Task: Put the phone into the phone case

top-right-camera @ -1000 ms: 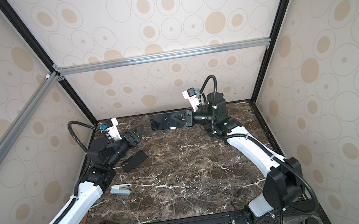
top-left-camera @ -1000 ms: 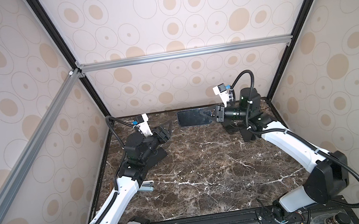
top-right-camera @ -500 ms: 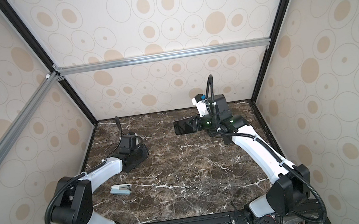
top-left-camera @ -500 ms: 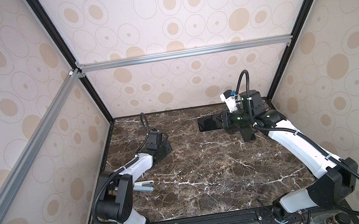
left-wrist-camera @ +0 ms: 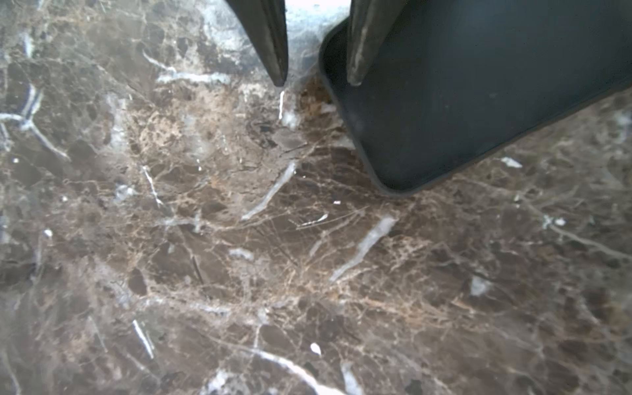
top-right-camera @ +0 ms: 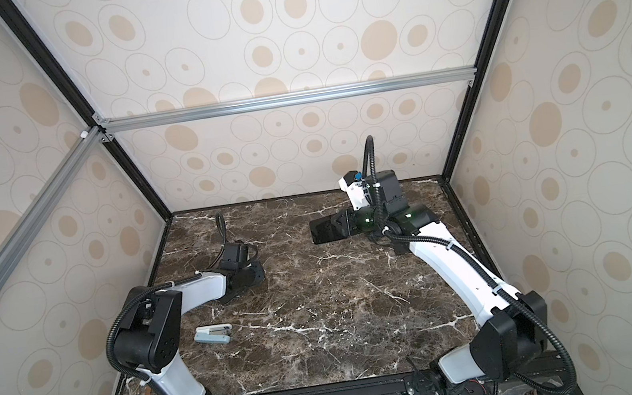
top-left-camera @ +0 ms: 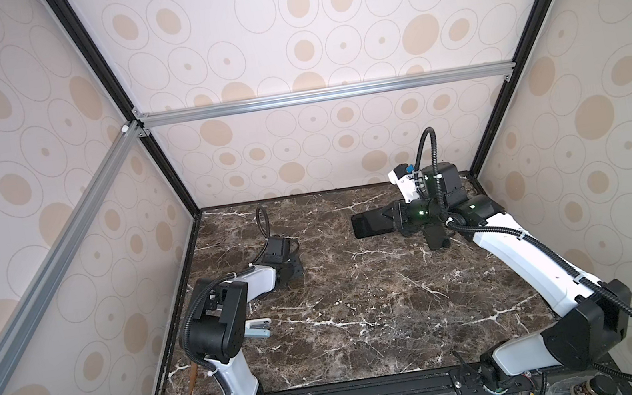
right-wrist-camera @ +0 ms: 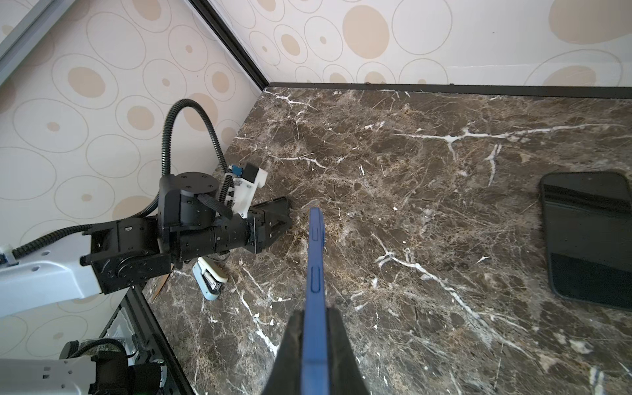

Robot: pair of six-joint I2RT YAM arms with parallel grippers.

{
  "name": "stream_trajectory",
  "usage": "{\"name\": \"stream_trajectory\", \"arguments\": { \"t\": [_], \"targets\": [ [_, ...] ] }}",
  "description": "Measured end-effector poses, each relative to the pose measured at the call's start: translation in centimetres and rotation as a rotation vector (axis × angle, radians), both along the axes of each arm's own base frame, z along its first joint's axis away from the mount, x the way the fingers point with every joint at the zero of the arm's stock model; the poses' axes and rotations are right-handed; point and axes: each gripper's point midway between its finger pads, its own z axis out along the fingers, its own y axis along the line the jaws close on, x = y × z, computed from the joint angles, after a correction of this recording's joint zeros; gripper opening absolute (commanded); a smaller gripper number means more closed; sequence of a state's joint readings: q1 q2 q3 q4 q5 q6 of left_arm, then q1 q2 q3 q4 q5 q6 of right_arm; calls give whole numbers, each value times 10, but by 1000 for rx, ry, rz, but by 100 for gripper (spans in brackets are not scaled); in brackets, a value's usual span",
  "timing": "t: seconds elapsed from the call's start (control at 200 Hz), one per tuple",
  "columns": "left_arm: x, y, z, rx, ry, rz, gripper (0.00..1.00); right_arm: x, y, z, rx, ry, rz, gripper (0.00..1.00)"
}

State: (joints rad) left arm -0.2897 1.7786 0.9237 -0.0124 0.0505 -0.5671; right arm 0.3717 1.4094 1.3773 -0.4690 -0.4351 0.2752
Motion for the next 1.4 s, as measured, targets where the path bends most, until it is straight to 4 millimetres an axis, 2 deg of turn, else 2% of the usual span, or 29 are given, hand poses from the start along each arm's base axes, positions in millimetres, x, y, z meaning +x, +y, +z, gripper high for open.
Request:
{"name": "stream_trajectory", "arguments": {
  "t": [0.16,0.295,0.365,0.495,0.615,0.71,0.76,0.86,0.97,1.05,1.12,1.185,1.26,1.32,1.4],
  "targets": [
    [-1,-11,-1,-60,-15,-38,21,-2,0,-2,-4,10,2,0],
    [-2,-36,-1,-131,-18,-112,23,-2,-1,-4,-6,18,2,0],
    [-9,-57,0,-158,-13,-168,23,-3,-1,-4,-6,19,2,0],
    [-37,-108,1,-218,24,-300,23,-3,-1,-5,-10,25,1,0],
    [-72,-156,2,-283,77,-423,26,-4,-3,-8,-15,36,-8,0],
    [-94,-178,4,-330,116,-481,30,-4,-4,-11,-13,53,-22,0],
    [-101,-183,6,-345,131,-489,33,-5,-4,-15,-12,71,-30,0],
    [-98,-174,24,-346,112,-455,35,-8,-5,-23,-29,110,-57,0],
    [-81,-154,72,-345,-15,-395,35,-17,5,-36,-52,151,-74,0],
    [-73,-134,109,-352,-126,-346,36,-29,20,-56,-49,203,-70,0],
    [-70,-113,123,-349,-183,-293,40,-41,34,-79,-48,265,-66,0],
    [-68,-93,117,-339,-182,-243,40,-49,48,-101,-46,325,-66,0],
    [-68,-70,95,-318,-134,-187,40,-50,67,-122,-18,389,-66,0],
    [-70,-58,76,-307,-84,-157,40,-46,81,-140,20,436,-76,0],
    [-70,-48,62,-303,-37,-139,40,-39,89,-161,53,485,-104,0]
  ]
}}
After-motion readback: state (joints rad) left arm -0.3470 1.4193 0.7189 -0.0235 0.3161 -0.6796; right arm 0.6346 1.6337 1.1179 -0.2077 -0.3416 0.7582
